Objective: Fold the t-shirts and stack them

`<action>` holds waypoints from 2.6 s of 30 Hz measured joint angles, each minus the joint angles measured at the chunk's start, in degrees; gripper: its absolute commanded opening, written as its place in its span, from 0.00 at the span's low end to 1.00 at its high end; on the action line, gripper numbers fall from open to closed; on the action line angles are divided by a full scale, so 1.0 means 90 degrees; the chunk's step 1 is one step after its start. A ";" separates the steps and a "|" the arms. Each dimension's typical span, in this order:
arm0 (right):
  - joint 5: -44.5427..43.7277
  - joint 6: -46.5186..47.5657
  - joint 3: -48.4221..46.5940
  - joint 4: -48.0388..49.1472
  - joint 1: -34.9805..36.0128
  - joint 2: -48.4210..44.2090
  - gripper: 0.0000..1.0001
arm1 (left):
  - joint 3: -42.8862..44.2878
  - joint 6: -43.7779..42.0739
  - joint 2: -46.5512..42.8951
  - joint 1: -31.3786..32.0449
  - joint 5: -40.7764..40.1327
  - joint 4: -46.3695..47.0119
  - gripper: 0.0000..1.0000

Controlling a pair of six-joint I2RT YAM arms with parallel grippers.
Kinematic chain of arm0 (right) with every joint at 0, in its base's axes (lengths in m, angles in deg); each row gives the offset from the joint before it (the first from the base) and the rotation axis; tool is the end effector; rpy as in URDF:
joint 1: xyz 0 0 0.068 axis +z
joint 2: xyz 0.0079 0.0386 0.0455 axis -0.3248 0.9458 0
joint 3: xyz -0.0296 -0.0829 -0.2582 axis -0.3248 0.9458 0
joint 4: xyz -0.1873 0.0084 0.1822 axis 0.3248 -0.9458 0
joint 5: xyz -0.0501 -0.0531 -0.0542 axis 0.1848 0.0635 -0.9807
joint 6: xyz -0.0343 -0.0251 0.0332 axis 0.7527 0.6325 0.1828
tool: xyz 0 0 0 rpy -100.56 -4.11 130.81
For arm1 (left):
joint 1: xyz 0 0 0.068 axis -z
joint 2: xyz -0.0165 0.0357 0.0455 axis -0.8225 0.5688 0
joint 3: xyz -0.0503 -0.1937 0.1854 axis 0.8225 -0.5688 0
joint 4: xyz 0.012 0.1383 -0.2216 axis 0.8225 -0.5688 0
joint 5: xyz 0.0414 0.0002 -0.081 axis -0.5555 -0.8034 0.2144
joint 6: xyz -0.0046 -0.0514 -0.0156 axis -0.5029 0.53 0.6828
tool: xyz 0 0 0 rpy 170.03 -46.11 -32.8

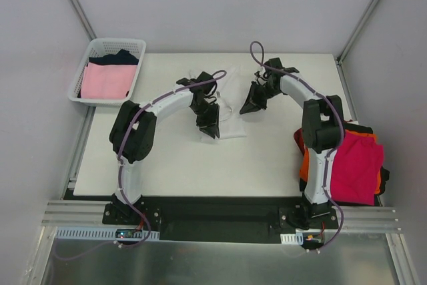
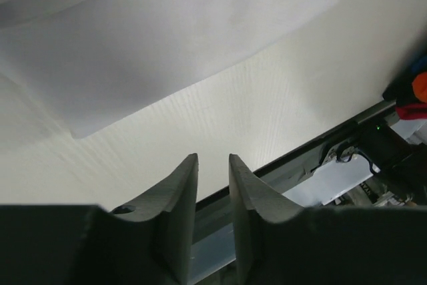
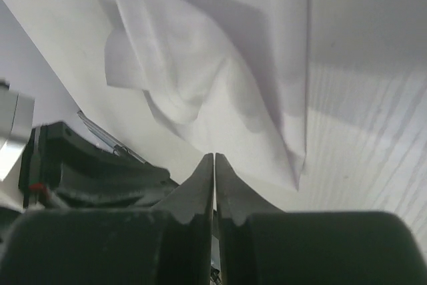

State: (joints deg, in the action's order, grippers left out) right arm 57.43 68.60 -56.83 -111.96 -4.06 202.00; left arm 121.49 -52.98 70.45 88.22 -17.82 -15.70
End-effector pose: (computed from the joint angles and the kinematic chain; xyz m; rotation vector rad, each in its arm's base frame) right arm 0.4360 0.1380 0.1888 -0.2330 2.7123 1.0150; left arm 0.3446 -0.2427 0.2099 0.2345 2.9027 -0.9221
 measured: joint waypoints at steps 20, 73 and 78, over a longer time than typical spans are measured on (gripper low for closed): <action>-0.0095 -0.0119 0.1022 0.0255 0.0862 -0.0945 0.04 | 0.1336 -0.0036 0.1484 -0.0372 -0.0831 0.0359 0.18; -0.0226 -0.0155 -0.1260 0.0338 0.0928 0.1263 0.06 | 0.0816 -0.0051 0.0243 -0.0940 -0.0811 0.0228 0.30; -0.0233 -0.0253 -0.1821 0.0398 0.0903 0.1581 0.07 | 0.0444 -0.0109 0.0010 -0.0704 -0.0809 0.0243 0.27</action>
State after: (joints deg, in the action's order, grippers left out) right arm 55.33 66.32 -73.22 -108.38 4.07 216.23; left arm 125.49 -53.96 70.54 81.88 -25.09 -13.52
